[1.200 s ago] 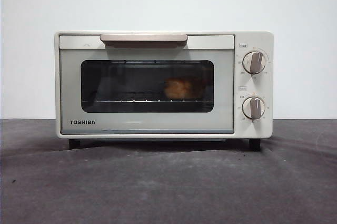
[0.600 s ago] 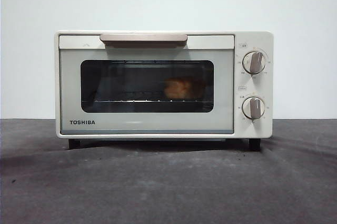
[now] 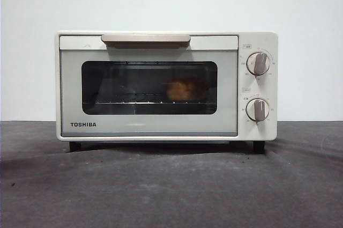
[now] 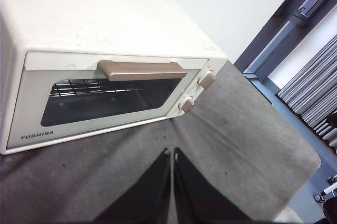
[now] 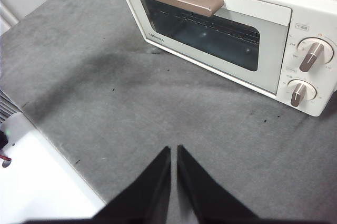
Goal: The left arm flap open the oven, the right arm pick bread and place it into oven, the left arm flap close the oven
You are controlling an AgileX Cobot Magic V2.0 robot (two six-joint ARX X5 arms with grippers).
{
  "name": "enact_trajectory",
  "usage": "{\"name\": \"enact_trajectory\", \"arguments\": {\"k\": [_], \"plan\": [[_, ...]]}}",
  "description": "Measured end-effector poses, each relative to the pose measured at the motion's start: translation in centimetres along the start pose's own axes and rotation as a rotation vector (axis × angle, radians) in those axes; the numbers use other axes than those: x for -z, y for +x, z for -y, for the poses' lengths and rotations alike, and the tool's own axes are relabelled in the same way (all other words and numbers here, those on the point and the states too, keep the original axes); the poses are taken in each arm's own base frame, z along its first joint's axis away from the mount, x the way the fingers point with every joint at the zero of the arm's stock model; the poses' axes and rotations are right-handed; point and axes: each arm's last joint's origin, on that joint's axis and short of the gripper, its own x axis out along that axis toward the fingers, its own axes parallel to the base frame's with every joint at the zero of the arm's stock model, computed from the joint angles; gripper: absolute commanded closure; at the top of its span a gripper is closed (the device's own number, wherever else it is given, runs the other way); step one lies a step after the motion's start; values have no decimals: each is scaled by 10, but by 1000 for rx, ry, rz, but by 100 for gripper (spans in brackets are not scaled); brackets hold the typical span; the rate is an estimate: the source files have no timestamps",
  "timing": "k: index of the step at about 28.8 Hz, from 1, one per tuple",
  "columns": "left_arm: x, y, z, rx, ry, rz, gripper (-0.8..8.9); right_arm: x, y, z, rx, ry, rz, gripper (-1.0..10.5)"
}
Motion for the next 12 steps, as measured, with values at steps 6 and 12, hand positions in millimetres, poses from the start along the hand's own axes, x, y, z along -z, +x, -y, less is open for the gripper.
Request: {"name": "enact_trajectory", "arguments": {"k": [6,12], "plan": [[0,-1,1,1,3,3,797,0,0,0,0,0,1,931],[0,-3,3,4,17,20,797,0,0,0,0,-1,1,931]]}}
